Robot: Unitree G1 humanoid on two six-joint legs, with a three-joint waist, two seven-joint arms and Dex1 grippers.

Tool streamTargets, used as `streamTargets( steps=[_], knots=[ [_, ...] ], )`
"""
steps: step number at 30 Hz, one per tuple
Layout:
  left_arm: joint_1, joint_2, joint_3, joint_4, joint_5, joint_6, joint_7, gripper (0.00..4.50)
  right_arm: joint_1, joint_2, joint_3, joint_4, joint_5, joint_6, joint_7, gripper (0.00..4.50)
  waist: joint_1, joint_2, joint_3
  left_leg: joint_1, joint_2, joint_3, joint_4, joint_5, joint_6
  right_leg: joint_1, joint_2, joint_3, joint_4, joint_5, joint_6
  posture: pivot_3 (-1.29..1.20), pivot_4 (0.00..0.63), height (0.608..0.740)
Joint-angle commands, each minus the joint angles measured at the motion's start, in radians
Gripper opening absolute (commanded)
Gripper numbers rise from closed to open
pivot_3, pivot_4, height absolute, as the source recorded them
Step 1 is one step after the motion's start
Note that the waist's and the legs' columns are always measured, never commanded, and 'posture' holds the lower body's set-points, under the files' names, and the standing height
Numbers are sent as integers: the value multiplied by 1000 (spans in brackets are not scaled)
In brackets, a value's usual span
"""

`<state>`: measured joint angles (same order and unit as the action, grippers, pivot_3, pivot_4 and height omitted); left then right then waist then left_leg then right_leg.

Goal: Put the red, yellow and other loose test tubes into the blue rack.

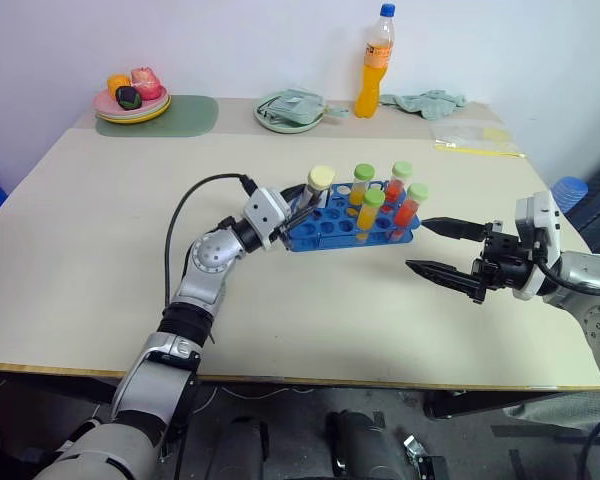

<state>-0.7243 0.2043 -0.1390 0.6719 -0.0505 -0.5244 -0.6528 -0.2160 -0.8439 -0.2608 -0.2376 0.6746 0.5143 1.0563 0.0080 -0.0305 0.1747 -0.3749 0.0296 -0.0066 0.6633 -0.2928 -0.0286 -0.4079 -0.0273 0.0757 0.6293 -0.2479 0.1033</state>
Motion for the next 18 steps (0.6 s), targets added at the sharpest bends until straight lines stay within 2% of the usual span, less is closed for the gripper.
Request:
streamTargets(
  steps=[1,8,18],
  knots=[
    [-50,-31,-3,40,16,-62,8,1166,27,-17,-60,-61,24,8,-15,4500,2,0,0,0,0,0,0,0,0,0,0,0,0,0,0,0,150,740],
    [-78,-91,-16,163,58,-147,25,1166,79,-26,-121,-124,52,54,-52,4500,4,0,0,0,0,0,0,0,0,0,0,0,0,0,0,0,150,740],
    [-99,-155,-1,255,55,-174,28,1166,129,-56,-171,-159,77,93,-62,4500,3,0,0,0,0,0,0,0,1,0,0,0,0,0,0,0,150,740]
  ],
)
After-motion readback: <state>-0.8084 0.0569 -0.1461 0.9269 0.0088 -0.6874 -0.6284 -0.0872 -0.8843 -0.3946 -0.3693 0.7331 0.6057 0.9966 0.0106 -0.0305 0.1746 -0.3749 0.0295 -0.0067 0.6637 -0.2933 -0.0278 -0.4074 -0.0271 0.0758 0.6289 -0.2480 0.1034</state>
